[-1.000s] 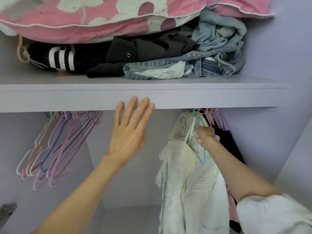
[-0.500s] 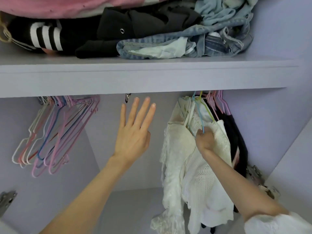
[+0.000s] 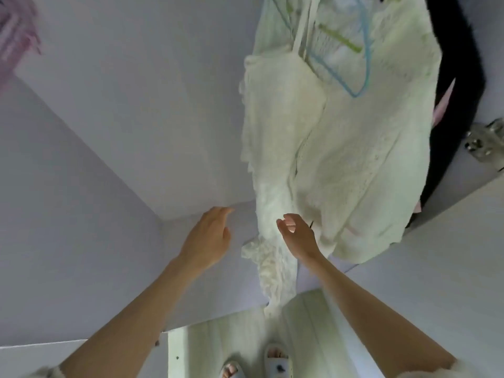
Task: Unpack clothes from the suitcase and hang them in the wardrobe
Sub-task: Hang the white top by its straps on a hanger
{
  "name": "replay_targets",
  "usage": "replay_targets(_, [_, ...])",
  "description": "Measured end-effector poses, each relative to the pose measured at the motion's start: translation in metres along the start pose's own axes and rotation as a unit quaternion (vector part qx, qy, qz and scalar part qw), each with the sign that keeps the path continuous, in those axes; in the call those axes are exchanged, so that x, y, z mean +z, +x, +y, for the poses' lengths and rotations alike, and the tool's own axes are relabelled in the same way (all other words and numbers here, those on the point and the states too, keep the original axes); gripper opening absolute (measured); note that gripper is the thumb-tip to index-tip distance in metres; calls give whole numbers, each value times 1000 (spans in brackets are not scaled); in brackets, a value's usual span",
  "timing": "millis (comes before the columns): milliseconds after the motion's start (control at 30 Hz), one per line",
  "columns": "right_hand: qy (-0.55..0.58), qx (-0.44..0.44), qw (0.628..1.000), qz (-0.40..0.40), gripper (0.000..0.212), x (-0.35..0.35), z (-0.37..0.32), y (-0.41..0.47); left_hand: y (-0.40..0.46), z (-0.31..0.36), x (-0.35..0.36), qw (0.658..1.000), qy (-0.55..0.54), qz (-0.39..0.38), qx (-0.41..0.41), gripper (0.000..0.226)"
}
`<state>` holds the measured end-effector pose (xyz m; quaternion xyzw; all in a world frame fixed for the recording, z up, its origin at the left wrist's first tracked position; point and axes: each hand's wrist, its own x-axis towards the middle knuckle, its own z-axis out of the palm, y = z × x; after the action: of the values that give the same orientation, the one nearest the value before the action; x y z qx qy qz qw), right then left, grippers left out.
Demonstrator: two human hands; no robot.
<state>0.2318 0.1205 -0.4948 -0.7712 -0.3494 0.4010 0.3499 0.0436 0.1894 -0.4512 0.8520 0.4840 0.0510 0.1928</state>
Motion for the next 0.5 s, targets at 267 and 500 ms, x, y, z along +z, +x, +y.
replay_targets(267, [-105, 177, 974, -93, 47, 118, 205, 70, 11, -101, 238, 974, 22, -213, -70, 50])
replay_targets(500, [-324, 112, 925, -166, 68, 213, 368, 151, 2, -208, 430, 958, 53, -265, -99, 57])
